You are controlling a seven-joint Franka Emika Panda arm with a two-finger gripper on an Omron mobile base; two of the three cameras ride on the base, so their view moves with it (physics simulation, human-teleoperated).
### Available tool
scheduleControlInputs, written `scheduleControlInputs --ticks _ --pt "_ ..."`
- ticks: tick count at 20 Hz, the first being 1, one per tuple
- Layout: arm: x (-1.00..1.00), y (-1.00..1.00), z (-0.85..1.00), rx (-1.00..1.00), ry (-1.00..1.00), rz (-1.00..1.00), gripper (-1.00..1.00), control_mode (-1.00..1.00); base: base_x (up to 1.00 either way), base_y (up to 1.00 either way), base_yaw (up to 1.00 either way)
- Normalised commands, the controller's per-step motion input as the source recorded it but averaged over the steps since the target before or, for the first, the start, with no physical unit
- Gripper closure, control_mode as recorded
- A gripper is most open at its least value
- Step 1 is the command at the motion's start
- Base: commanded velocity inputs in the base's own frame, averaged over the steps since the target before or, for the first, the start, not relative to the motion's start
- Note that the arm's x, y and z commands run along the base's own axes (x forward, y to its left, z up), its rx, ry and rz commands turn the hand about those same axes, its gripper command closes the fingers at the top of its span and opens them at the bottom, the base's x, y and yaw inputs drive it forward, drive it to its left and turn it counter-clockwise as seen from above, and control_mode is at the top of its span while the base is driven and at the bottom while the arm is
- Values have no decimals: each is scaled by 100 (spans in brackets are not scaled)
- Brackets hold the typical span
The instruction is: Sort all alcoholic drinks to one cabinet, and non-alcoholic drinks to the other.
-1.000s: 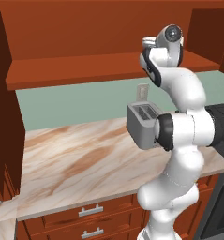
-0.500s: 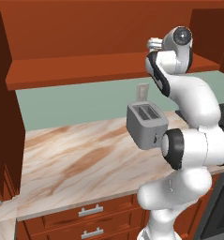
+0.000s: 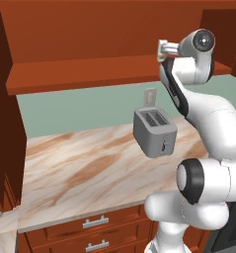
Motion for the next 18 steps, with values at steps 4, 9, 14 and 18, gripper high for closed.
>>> scheduleControlInputs --ticks 4,9,14,18 --pt "-60 13 2 0 0 0 -100 -100 0 0 0" --pt "-60 18 0 0 -1 0 -100 -100 0 0 0" --pt "-59 20 0 0 0 2 -100 -100 0 0 0" --pt "-57 20 0 0 0 2 -100 -100 0 0 0"
